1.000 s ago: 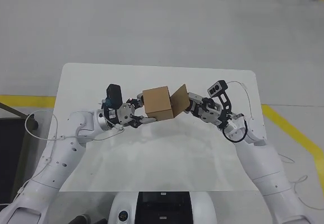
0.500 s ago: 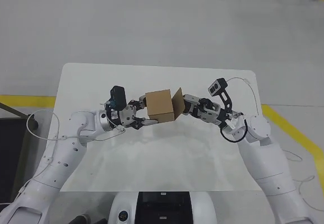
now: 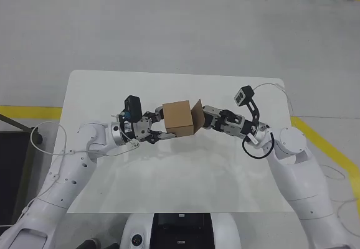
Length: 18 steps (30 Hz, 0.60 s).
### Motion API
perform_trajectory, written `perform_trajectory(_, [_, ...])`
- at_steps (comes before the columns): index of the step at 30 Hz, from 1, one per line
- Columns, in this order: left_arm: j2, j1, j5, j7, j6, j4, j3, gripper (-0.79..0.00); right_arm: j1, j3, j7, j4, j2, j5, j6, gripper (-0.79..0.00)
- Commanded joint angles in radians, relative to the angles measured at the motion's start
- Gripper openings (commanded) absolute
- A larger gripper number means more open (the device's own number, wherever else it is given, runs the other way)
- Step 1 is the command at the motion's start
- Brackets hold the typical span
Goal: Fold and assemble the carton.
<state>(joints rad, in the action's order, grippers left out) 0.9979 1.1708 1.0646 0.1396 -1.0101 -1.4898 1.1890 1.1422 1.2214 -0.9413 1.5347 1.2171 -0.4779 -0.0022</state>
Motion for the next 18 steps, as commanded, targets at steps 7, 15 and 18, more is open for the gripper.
perform_trajectory(7, [0.002, -0.002, 0.003, -0.01, 0.002, 0.005, -0.001, -0.529, 0.003, 0.001, -0.019, 0.026, -0.01, 0.047, 0.051, -0.403])
perform_trajectory(15, [0.004, -0.005, 0.007, -0.012, 0.003, 0.009, -0.003, -0.533, -0.005, -0.008, -0.022, 0.034, -0.015, 0.076, 0.075, -0.406])
perform_trajectory(18, [0.004, -0.004, 0.007, -0.014, 0.002, 0.01, -0.003, -0.533, -0.009, -0.013, -0.023, 0.036, -0.017, 0.086, 0.085, -0.437])
